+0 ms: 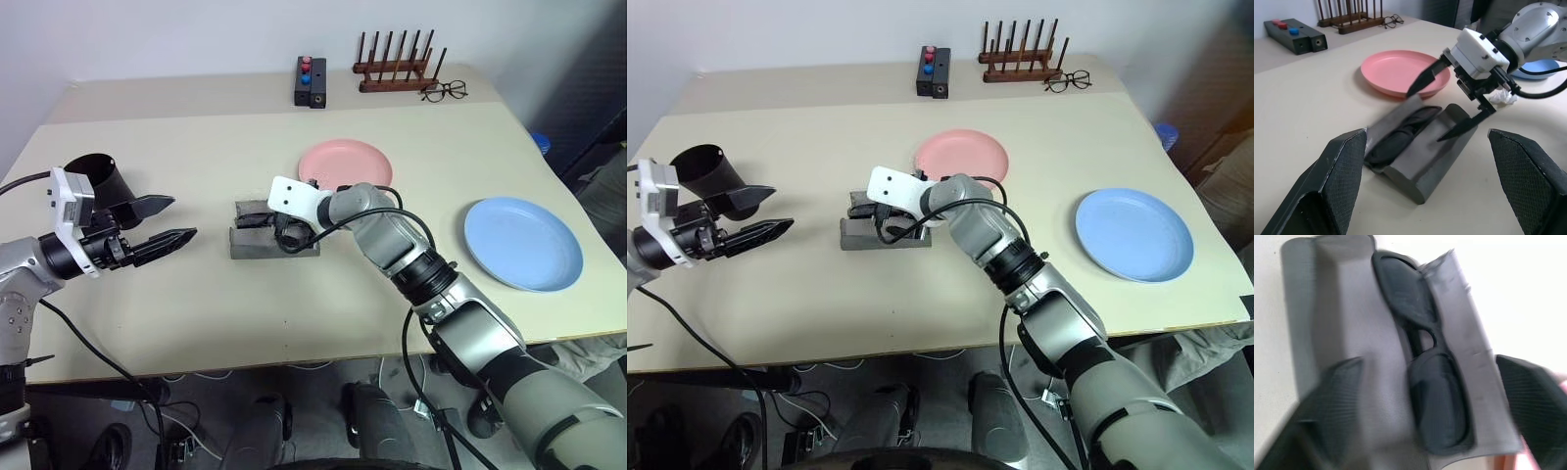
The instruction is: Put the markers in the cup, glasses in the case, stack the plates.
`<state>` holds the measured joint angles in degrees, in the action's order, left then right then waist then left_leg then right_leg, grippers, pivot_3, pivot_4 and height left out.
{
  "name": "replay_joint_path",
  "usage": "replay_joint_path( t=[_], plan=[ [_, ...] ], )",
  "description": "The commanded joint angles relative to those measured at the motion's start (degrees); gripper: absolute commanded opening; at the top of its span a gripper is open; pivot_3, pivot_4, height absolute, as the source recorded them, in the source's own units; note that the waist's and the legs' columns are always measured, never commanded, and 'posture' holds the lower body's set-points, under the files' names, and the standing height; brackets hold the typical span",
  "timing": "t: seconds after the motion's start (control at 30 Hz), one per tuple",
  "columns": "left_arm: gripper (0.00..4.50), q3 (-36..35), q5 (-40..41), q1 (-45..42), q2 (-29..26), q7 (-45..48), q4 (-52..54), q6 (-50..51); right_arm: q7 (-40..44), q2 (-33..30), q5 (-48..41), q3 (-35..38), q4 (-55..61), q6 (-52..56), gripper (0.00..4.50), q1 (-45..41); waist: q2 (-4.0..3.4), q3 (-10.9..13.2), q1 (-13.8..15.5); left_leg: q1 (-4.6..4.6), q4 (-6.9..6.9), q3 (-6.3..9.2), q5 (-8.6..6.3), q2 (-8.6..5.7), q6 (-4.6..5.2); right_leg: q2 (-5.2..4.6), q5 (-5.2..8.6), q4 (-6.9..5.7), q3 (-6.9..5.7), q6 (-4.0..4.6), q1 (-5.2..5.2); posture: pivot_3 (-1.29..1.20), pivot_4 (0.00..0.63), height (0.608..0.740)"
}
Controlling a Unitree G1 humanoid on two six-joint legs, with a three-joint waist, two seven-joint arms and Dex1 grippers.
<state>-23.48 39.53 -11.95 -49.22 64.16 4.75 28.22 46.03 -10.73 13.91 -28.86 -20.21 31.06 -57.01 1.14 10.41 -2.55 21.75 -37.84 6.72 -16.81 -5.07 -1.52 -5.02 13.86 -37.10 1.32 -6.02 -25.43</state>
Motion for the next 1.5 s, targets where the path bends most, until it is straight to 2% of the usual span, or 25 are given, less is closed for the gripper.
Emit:
replay_joint_path(
  t=[0.03,0.43,0.63,0.73,0.83,0.93,0.97,1.1,1.2,1.37,1.5],
  plan=[
    [4.09,-1.39,1.15,-0.51,-0.23,0.32,0.9,-0.7,0.04,0.26,-1.63,3.07,2.71,0.76,4.46,-1.77,0.0,0.0,-0.01,0.0,0.0,0.0,0.0,0.0,0.0,0.0,0.0,0.0,0.0,0.0,0.0,0.0,0.15,0.74],
    [4.09,0.25,0.26,-3.12,0.45,-0.99,-1.19,-0.19,2.53,0.16,-16.03,17.44,6.61,3.21,4.46,-2.7,-0.01,0.01,0.05,0.0,0.0,0.0,0.0,0.0,0.01,-0.01,0.0,0.01,0.0,0.0,0.02,0.0,0.15,0.74],
    [4.09,3.16,-0.43,-10.27,2.91,-4.76,-7.21,2.43,0.66,-1.38,-22.98,24.51,12.44,7.18,4.46,1.25,0.02,-0.01,0.38,0.01,-0.02,0.02,-0.01,-0.01,0.02,-0.01,0.0,0.01,-0.02,-0.01,0.04,0.0,0.15,0.74],
    [3.28,6.73,-4.67,-16.77,4.63,-5.06,-14.35,-1.51,3.22,-5.03,-26.48,26.05,20.37,6.74,4.5,8.24,0.04,-0.02,0.77,0.02,-0.04,0.04,-0.01,-0.03,0.02,-0.03,-0.01,0.03,-0.05,-0.01,0.06,0.0,0.15,0.74],
    [1.79,11.27,-11.51,-25.31,7.07,-6.49,-25.48,-7.84,5.18,-8.24,-30.64,28.26,26.73,7.01,4.5,14.13,0.04,-0.02,1.52,0.05,-0.07,0.01,-0.01,-0.05,0.02,-0.03,-0.01,0.03,-0.07,-0.02,0.04,0.0,0.15,0.74],
    [0.29,14.39,-16.01,-32.99,9.84,-6.12,-36.56,-12.85,5.16,-10.93,-30.18,27.39,30.18,3.65,4.5,17.89,0.04,-0.02,1.48,0.08,-0.14,-0.01,0.0,-0.06,0.02,-0.02,-0.02,0.0,-0.07,-0.04,0.03,0.0,0.15,0.74],
    [0.06,15.53,-17.41,-35.59,11.18,-5.79,-40.23,-14.47,4.87,-11.21,-30.55,27.23,30.98,3.92,4.5,18.51,0.04,-0.02,1.39,0.07,-0.15,-0.03,0.0,-0.06,0.02,-0.02,-0.03,-0.01,-0.06,-0.05,0.03,0.0,0.15,0.74],
    [0.06,20.22,-24.33,-45.33,16.59,-7.38,-54.97,-19.41,2.6,-11.38,-30.72,26.3,32.92,4.5,4.5,19.85,0.06,-0.03,1.59,0.11,-0.16,-0.02,0.0,-0.05,0.02,-0.01,-0.03,-0.03,-0.09,-0.05,0.01,0.0,0.15,0.74],
    [0.06,24.54,-30.35,-49.38,18.74,-6.86,-64.13,-22.52,0.34,-10.56,-31.47,26.4,34.15,4.93,4.5,20.07,0.06,-0.03,1.52,0.18,-0.23,-0.03,0.0,-0.1,0.03,-0.03,-0.05,-0.01,-0.09,-0.09,0.0,0.0,0.15,0.74],
    [0.06,26.38,-32.97,-54.21,21.22,-0.31,-70.98,-18.34,-1.84,-10.74,-33.02,26.03,37.14,6.8,4.5,21.37,0.07,-0.03,1.44,0.41,-0.27,-0.02,-0.01,-0.09,0.06,-0.02,-0.06,-0.08,-0.09,-0.1,-0.25,0.0,0.15,0.74],
    [0.06,28.39,-35.35,-56.15,21.22,6.53,-71.95,-14.9,-2.96,-11.21,-33.48,25.7,38.25,7.26,4.5,22.44,0.08,-0.04,1.54,0.66,-0.39,-0.02,0.0,-0.13,0.05,-0.03,-0.08,-0.13,-0.11,-0.14,-0.44,0.0,0.15,0.74]
  ],
)
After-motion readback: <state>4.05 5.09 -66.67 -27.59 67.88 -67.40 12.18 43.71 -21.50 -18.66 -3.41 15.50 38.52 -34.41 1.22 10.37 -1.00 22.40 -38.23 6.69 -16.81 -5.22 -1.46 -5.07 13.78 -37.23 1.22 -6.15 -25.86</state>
